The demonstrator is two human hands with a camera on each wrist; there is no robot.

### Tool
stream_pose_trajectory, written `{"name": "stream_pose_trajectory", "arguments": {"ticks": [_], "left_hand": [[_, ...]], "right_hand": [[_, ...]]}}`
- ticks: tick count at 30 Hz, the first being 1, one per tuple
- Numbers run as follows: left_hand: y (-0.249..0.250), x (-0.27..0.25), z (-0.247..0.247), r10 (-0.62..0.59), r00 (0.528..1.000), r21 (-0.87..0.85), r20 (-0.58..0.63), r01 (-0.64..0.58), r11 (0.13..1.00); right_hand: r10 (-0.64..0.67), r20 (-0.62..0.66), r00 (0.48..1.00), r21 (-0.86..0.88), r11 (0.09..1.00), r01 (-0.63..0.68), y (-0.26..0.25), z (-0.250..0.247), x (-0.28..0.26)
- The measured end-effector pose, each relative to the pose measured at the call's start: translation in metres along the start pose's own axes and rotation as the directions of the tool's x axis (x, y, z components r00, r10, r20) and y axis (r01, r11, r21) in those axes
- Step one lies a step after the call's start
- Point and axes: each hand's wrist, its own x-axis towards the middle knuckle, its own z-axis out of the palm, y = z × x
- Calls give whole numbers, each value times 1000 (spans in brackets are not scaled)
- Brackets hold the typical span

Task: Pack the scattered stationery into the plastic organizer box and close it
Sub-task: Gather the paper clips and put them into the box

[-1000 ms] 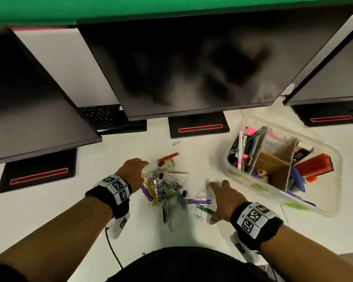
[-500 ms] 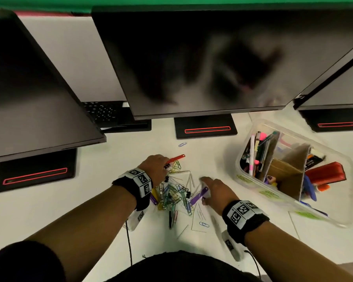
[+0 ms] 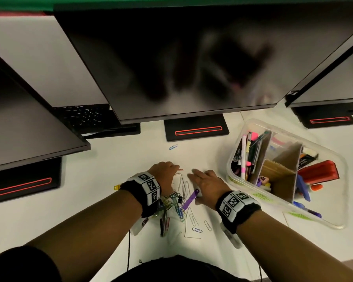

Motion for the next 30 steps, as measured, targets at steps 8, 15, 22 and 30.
{"name": "stream_pose_trajectory", "arguments": {"ticks": [8,15,22,30], "left_hand": [[15,1,6,151,984,315,-92,-115,942],[20,5,7,207,976,302,-64,-179,936],[20,2,-12,67,982,-80,-178,-82,993],[34,-25,-39,-123,942,-611,-313,-100,785]], "right_hand": [[50,-142,989,45,998,-44,-4,2,-9],[100,-211,972,268,962,-41,10,13,-10],[187,-174,967,235,961,-144,18,9,-17],[173,-411,895,483,874,53,-9,-25,-54]]}}
